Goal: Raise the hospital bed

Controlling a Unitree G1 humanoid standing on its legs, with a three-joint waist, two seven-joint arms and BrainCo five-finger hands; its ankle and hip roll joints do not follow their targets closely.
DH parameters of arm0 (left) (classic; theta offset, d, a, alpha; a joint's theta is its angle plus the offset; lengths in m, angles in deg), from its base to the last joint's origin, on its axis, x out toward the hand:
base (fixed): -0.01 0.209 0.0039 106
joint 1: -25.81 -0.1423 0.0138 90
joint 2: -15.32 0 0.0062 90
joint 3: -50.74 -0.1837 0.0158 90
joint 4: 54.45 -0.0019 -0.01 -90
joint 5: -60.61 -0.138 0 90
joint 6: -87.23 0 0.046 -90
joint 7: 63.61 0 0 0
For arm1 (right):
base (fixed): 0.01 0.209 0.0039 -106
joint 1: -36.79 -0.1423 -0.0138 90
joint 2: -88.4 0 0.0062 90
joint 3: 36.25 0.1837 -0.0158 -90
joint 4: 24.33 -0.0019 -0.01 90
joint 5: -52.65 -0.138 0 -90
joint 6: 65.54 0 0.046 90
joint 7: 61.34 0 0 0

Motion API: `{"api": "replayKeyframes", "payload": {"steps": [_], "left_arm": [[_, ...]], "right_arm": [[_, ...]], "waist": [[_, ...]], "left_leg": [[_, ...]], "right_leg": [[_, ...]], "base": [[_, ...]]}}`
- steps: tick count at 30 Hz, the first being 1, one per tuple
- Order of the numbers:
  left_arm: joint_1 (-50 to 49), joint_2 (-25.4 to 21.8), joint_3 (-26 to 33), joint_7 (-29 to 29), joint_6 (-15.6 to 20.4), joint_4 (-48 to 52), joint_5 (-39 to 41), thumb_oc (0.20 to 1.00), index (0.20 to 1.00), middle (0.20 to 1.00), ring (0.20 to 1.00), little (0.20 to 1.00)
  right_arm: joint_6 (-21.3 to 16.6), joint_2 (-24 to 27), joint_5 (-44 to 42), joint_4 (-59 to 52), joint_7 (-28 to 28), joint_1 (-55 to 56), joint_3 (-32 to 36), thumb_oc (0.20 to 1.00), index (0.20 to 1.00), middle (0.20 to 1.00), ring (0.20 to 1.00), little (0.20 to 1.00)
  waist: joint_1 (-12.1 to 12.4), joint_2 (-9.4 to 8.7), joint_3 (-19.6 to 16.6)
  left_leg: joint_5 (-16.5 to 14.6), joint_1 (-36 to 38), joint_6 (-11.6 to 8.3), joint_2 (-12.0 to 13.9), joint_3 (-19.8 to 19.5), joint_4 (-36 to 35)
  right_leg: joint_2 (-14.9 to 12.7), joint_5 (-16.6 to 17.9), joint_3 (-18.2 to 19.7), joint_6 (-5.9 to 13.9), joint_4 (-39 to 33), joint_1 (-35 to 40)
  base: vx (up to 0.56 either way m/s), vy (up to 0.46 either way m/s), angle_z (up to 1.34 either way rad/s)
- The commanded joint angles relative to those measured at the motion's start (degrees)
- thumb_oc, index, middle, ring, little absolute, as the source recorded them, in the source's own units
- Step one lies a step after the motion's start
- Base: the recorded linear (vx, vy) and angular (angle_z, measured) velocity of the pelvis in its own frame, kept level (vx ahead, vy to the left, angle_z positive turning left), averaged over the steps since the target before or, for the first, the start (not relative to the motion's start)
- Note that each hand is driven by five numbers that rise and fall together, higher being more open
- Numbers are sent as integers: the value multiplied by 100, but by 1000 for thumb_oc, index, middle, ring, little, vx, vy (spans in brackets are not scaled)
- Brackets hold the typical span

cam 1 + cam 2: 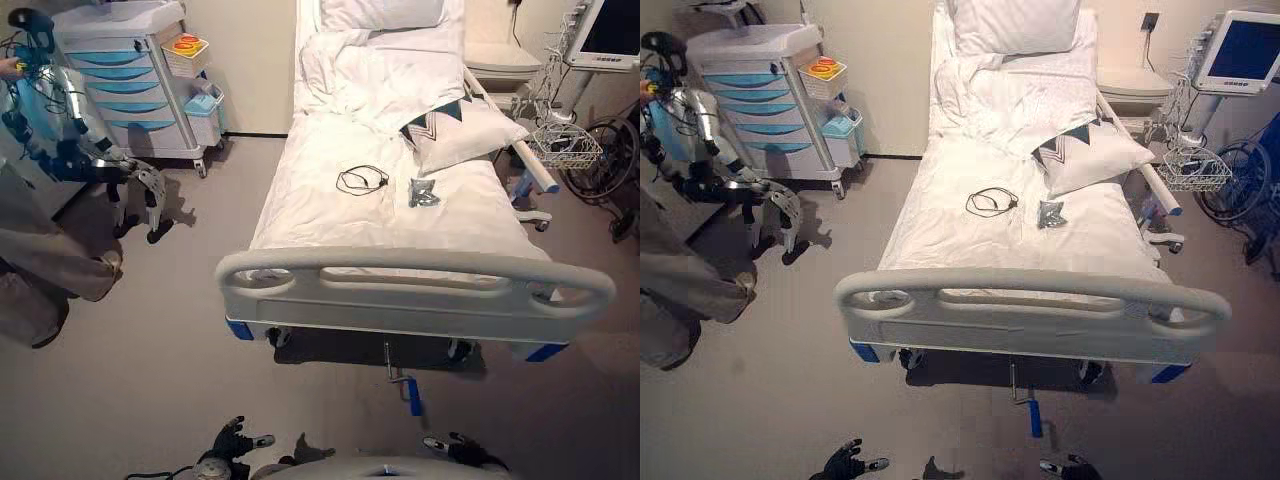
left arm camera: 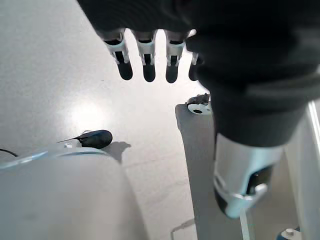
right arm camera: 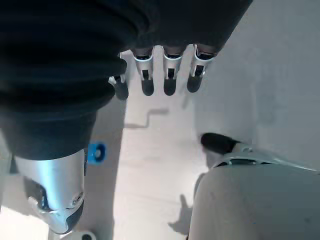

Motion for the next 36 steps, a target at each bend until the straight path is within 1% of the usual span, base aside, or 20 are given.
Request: {"api": "replayKeyframes", "payload": {"steps": [1,5,7,8,9,10,13,15,16,19,23,24,25,26,27,28,29,32,34,36], "left_arm": [[382,-19,30,-44,178,-40,58,1000,1000,1000,1000,1000],[416,-36,-25,-138,152,-51,113,1000,1000,1000,1000,1000],[416,-36,-25,-138,152,-51,113,1000,1000,1000,1000,1000],[438,-129,-29,-118,133,53,79,1000,1000,1000,1000,1000],[462,-179,-43,-108,135,133,70,1000,1000,1000,1000,1000],[481,-221,-57,-103,142,172,41,1000,1000,1000,1000,1000],[498,-291,-27,-69,169,229,59,1000,1000,1000,1000,1000],[460,-310,1,-57,186,287,111,1000,1000,1000,1000,1000],[422,-328,78,6,203,381,238,1000,1000,1000,1000,1000],[447,-355,77,142,237,771,383,1000,1000,1000,1000,1000],[863,-566,-61,422,388,2087,957,1000,1000,1000,1000,1000],[868,-567,-60,422,384,2089,958,1000,1000,1000,1000,1000],[1202,-774,-182,532,484,3406,1295,1000,1000,1000,1000,1000],[1202,-777,-180,533,478,3413,1295,1000,1000,1000,1000,1000],[1297,-823,-176,546,527,3841,1489,1000,1000,1000,1000,1000],[1297,-825,-173,546,518,3851,1491,1000,1000,1000,1000,1000],[1482,-965,-166,609,567,4670,1586,1000,1000,1000,1000,1000],[1927,-1162,-234,711,638,5461,1470,1000,1000,1000,1000,1000],[2055,-1189,-270,742,651,5613,1475,1000,1000,1000,1000,1000],[2374,-1276,-466,817,633,6076,1308,1000,1000,1000,1000,1000]], "right_arm": [[-50,133,111,147,-19,-448,-158,1000,1000,1000,1000,1000],[-34,128,-56,120,15,-438,-70,1000,1000,1000,1000,1000],[-34,128,-56,120,15,-438,-70,1000,1000,1000,1000,1000],[-45,96,-230,1,30,-490,-9,1000,1000,1000,1000,1000],[-56,92,-292,-57,28,-546,-3,1000,1000,1000,1000,1000],[-67,94,-344,-80,37,-595,-6,1000,1000,1000,1000,1000],[-69,128,-427,-100,14,-650,54,1000,1000,1000,1000,1000],[-80,134,-478,-143,6,-646,83,1000,1000,1000,1000,1000],[-103,165,-663,-235,-42,-639,179,1000,1000,1000,1000,1000],[-153,189,-943,-381,-167,-779,268,1000,1000,1000,1000,1000],[-332,253,-1837,-1292,-354,-1373,156,1000,1000,1000,1000,1000],[-330,253,-1839,-1293,-355,-1379,157,1000,1000,1000,1000,1000],[-379,475,-1969,-2091,-485,-1723,-3,1000,1000,1000,1000,1000],[-376,474,-1968,-2093,-487,-1725,-3,1000,1000,1000,1000,1000],[-373,549,-2013,-2322,-549,-1832,6,1000,1000,1000,1000,1000],[-367,549,-2012,-2328,-553,-1834,8,1000,1000,1000,1000,1000],[-425,660,-2048,-2719,-679,-2031,-10,1000,1000,1000,1000,1000],[-518,749,-2060,-3083,-869,-2329,-71,1000,1000,1000,1000,1000],[-531,757,-2072,-3194,-910,-2429,-91,1000,1000,1000,1000,1000],[-599,821,-2158,-3483,-998,-2580,-138,1000,1000,1000,1000,1000]], "waist": [[-30,-202,159],[-10,-325,187],[-10,-325,186],[-37,-348,357],[-39,-329,462],[-40,-310,535],[-41,-232,591],[-23,-220,591],[3,-259,610],[9,-233,689],[-16,-148,1416],[-19,-149,1407],[-8,-87,1920],[-12,-90,1902],[-10,-61,2059],[-8,-63,2047],[-22,-16,2303],[-51,58,2636],[-61,63,2636],[-83,104,2637]], "left_leg": [[-227,-84,112,-114,-197,173],[-325,-132,197,-181,-142,281],[-325,-132,197,-181,-141,281],[-398,-115,334,-204,-123,329],[-418,-168,391,-201,-118,393],[-433,-197,401,-224,-127,437],[-448,-187,344,-231,-210,430],[-460,-174,324,-217,-203,446],[-479,-226,273,-232,-178,504],[-387,-393,216,-193,-164,484],[-296,-1214,89,-174,-291,1032],[-303,-1243,90,-174,-293,1052],[-269,-1752,57,-116,-352,1416],[-255,-1781,60,-120,-354,1416],[-230,-1934,54,-83,-360,1497],[-237,-1963,54,-83,-358,1517],[-193,-2265,41,-46,-377,1663],[-100,-2788,-7,-4,-408,1849],[-86,-3018,-10,22,-414,1922],[-38,-3547,-45,53,-440,2020]], "right_leg": [[-282,121,-53,279,334,-201],[-387,157,7,373,627,-355],[-387,157,8,373,628,-356],[-480,223,210,473,1586,-839],[-522,303,242,524,1899,-1062],[-537,361,300,540,1987,-1177],[-582,339,480,484,1573,-1231],[-630,352,423,475,1515,-1213],[-697,339,211,426,1136,-1039],[-654,250,94,383,1059,-1074],[-689,219,95,264,1466,-1768],[-692,215,95,263,1481,-1792],[-712,213,83,211,1840,-2280],[-715,229,82,210,1833,-2305],[-729,237,69,211,1933,-2476],[-732,231,75,209,1953,-2506],[-757,230,70,186,2112,-2800],[-757,215,124,155,2307,-3299],[-760,217,144,155,2394,-3561],[-761,158,199,134,2613,-4114]], "base": [[280,-368,77],[-5,79,-4],[-24,95,-7],[-102,159,-5],[-122,176,-21],[-62,55,-30],[33,-18,-15],[38,-50,2],[19,-80,6],[-44,-83,6],[-267,-98,7],[-342,-112,20],[-248,-85,14],[-318,-106,9],[-79,-20,-14],[-194,-69,-8],[-181,-68,3],[-193,-69,5],[-89,-32,5],[-87,-40,6]]}}
